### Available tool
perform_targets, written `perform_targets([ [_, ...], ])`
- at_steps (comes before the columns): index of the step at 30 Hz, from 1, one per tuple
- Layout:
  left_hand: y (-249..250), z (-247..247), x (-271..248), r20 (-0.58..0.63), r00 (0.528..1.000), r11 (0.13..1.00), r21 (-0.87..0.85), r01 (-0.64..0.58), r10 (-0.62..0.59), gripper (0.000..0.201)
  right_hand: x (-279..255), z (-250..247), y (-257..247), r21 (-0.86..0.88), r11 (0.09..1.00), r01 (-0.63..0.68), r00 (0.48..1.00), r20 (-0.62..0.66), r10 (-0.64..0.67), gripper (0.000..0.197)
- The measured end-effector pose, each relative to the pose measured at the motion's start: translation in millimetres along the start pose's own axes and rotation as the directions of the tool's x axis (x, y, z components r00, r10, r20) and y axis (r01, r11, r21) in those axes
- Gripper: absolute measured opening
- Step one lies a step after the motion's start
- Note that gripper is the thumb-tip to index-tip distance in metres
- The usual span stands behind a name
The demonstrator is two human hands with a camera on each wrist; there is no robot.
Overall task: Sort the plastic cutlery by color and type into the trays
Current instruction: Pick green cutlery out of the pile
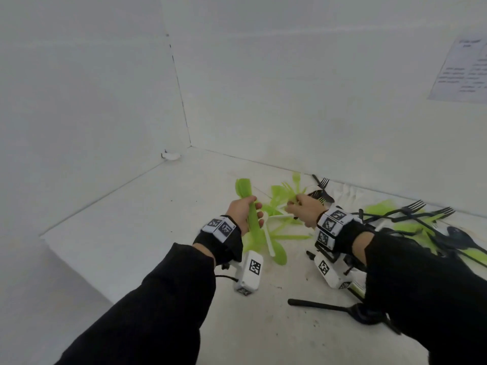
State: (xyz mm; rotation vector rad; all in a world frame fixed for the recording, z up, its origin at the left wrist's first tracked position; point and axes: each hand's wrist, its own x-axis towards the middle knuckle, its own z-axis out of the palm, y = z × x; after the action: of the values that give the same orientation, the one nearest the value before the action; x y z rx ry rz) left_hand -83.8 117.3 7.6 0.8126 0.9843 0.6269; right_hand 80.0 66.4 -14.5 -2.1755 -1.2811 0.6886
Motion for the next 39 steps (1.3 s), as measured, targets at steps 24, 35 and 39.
perform_targets([
  [24,-4.0,-5.4,48.5,0.206,0.939,0.897,0.296,-0.329,0.276,0.017,-23.0,-31.6,-50.0,0.198,0.888,-0.415,0.897,0.25,0.363,0.032],
  [35,-18.1,1.5,40.5,0.267,0.961,0.984,0.14,-0.114,0.073,0.022,-5.0,5.2,-82.9,0.848,0.448,-0.284,0.929,0.128,0.347,0.027],
  [39,-16.0,-0.4,46.8,0.153,0.986,0.997,0.033,-0.068,0.063,0.03,-0.8,23.1,-73.2,0.636,0.737,-0.228,0.946,-0.034,0.322,0.032],
])
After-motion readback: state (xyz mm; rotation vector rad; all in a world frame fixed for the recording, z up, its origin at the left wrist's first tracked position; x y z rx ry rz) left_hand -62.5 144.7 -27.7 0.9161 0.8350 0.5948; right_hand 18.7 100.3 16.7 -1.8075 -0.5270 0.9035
